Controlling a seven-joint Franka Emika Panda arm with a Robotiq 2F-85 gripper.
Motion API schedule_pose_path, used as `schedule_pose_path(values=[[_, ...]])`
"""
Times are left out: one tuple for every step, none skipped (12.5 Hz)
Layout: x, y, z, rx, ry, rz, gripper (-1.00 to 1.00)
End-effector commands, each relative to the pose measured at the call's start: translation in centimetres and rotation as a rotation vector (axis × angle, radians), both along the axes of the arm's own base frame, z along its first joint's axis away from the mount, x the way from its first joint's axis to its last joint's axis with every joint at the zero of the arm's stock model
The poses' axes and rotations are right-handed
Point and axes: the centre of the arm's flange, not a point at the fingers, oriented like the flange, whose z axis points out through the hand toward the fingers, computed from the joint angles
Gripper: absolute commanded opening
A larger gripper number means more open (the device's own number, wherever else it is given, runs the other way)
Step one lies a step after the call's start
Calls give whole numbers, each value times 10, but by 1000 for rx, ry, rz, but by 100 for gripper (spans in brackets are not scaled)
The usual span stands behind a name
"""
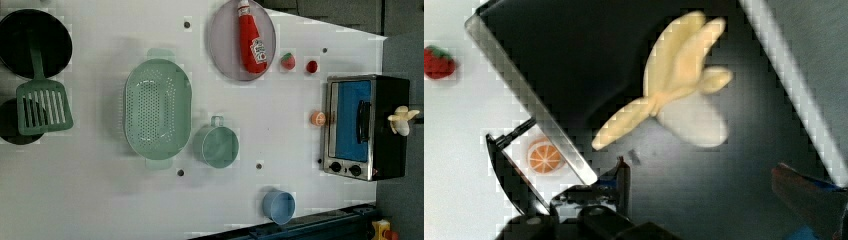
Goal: Pick banana from table and place on oven.
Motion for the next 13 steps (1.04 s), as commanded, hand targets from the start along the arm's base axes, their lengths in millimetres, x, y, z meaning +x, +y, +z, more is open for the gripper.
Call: schedule_pose_path(values=[[8, 51, 124, -45, -114, 43, 100], [4, 67, 141, -30, -96, 21, 100], [1, 89, 152, 1, -73, -21, 100], [0, 116, 160, 25, -53, -84, 100], [2, 145, 166, 35, -40, -146, 100], [4, 176, 173, 37, -32, -199, 100], [8, 206, 179, 30, -35, -248, 100], [11, 232, 185, 22, -54, -289, 100], [14, 256, 191, 16, -74, -320, 100], [16, 277, 194, 15, -88, -350, 100], [17, 293, 196, 13, -98, -382, 100], [18, 304, 197, 13, -105, -419, 100], [18, 309, 197, 22, -108, -447, 100]])
